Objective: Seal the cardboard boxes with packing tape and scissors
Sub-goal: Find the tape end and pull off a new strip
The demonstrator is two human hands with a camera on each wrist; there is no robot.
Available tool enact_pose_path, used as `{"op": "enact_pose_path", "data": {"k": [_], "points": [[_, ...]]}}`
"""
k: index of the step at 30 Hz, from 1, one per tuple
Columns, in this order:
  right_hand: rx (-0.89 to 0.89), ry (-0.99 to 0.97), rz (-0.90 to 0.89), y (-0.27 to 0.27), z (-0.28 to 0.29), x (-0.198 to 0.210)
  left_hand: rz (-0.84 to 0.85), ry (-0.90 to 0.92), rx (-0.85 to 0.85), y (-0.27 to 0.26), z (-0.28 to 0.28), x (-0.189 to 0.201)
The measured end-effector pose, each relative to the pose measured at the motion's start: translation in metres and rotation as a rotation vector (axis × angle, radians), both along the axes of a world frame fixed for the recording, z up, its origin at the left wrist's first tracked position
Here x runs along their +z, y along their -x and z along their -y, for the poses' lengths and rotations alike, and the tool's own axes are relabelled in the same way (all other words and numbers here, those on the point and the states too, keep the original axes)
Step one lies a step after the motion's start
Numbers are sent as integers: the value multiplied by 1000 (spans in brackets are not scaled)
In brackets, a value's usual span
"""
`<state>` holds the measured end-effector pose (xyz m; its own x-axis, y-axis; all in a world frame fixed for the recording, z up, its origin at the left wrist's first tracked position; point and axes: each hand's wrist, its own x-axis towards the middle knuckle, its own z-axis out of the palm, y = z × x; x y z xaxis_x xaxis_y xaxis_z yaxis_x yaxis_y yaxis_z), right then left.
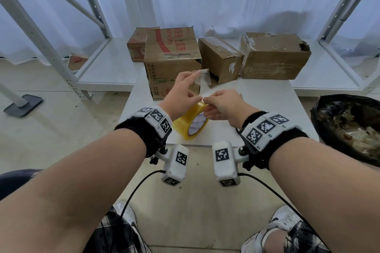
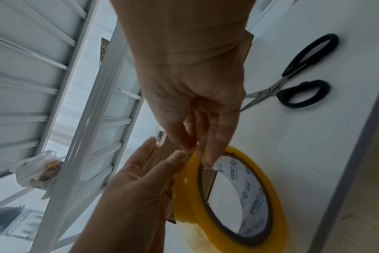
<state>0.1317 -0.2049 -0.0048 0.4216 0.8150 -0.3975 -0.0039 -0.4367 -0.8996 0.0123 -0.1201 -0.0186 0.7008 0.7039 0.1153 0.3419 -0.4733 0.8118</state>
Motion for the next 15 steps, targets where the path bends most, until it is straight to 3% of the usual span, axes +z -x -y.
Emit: {"op": "enact_pose_path", "data": {"k": [3, 11, 15], "points": [[-39, 31, -30, 2, -5, 1, -41, -35, 22, 1, 0, 2], [-43, -61, 402, 3, -26, -2, -42, -85, 99, 3, -1, 4], [-93, -88, 267, -1, -29, -3, -15, -62, 95, 5, -4, 4]]}}
